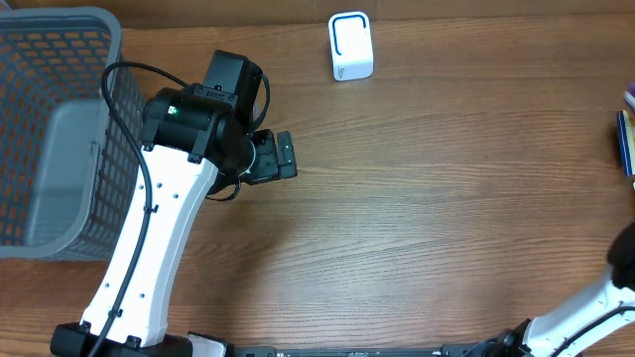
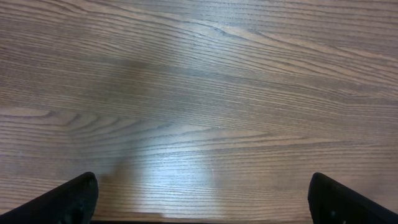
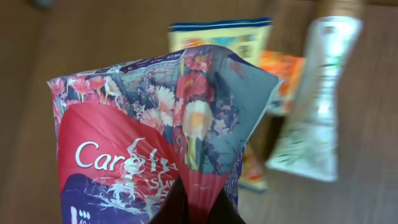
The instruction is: Scan the item barcode
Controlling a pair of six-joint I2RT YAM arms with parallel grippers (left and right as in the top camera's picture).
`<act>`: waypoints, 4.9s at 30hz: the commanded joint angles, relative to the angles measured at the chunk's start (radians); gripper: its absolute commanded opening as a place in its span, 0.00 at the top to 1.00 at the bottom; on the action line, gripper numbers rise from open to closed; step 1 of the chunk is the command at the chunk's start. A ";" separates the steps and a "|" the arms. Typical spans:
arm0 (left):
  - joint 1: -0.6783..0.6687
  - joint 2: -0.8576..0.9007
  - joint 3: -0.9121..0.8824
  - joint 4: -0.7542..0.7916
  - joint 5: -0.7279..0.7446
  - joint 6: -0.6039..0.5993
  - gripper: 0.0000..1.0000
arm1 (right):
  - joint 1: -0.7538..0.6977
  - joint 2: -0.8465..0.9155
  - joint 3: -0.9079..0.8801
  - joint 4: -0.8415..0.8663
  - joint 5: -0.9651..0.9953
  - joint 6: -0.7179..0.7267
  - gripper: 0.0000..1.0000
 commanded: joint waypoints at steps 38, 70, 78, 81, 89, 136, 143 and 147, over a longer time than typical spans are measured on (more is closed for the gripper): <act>-0.001 -0.009 0.014 0.001 -0.007 0.016 0.00 | 0.082 -0.932 -0.456 -0.347 -0.358 -0.154 0.00; -0.001 -0.009 0.014 0.001 -0.007 0.016 0.00 | 0.410 -0.943 -1.016 0.075 -0.493 -0.220 0.00; -0.001 -0.009 0.014 0.001 -0.007 0.016 0.00 | 0.653 -1.370 -1.421 0.585 -0.447 -0.224 0.00; -0.001 -0.009 0.014 0.001 -0.007 0.016 0.00 | 0.660 -1.493 -1.491 0.565 -0.447 -0.223 0.00; -0.001 -0.009 0.014 0.001 -0.007 0.016 0.00 | 0.660 -1.801 -1.655 0.583 -0.336 -0.224 0.00; -0.001 -0.009 0.014 0.001 -0.007 0.016 0.00 | 0.646 -2.055 -2.012 1.008 -0.279 -0.718 0.00; -0.001 -0.009 0.014 0.001 -0.007 0.016 0.00 | 0.646 -2.055 -2.011 1.008 -0.268 -0.747 0.00; -0.001 -0.009 0.014 0.001 -0.007 0.016 0.00 | 0.646 -2.055 -2.011 1.008 -0.267 -0.766 0.00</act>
